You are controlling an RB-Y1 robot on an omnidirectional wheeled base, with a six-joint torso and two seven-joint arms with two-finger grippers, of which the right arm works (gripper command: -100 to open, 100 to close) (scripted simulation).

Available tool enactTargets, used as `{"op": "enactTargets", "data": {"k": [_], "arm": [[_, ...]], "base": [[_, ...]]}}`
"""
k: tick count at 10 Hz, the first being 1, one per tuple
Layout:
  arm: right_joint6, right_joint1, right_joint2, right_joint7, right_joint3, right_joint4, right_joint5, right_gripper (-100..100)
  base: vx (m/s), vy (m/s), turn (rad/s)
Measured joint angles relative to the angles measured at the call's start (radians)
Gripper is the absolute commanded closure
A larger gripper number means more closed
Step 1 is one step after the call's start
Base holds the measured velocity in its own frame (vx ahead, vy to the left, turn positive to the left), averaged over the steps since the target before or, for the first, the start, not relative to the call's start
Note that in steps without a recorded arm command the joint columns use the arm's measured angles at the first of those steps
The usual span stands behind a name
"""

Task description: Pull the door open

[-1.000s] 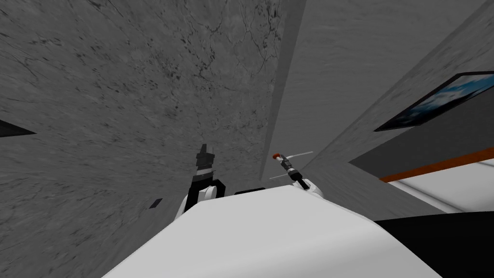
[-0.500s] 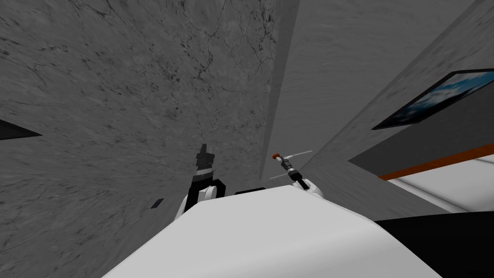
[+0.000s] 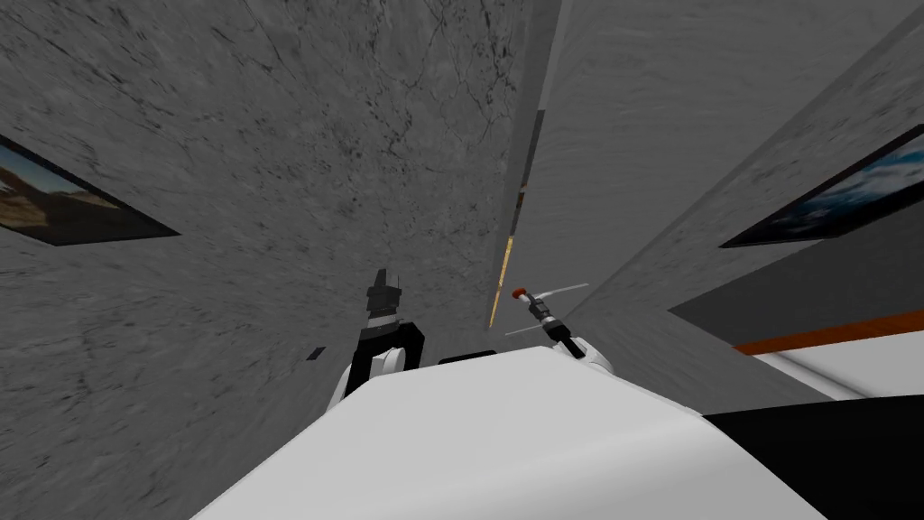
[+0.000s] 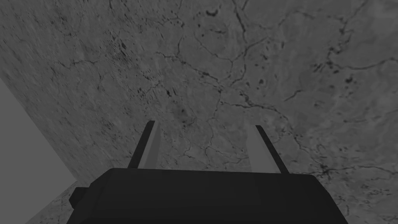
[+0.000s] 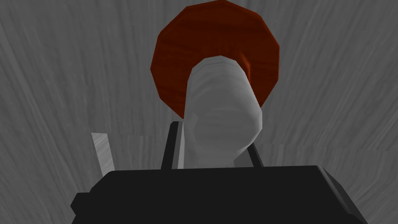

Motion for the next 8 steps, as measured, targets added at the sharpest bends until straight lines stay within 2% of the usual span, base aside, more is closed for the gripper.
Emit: {"op": "enactTargets", "data": {"k": [6,7,8], "arm": [[-0.105,0.022,-0.046,-0.048,0.004,0.063,0.02,100],[-0.119,0.026,-0.053,-0.055,0.004,0.069,0.023,100],[-0.121,0.028,-0.052,-0.057,0.005,0.071,0.024,100]], "base": [[-0.219,-0.097,0.202],[-0.093,-0.033,0.034],[-0.158,-0.073,0.16]]}}
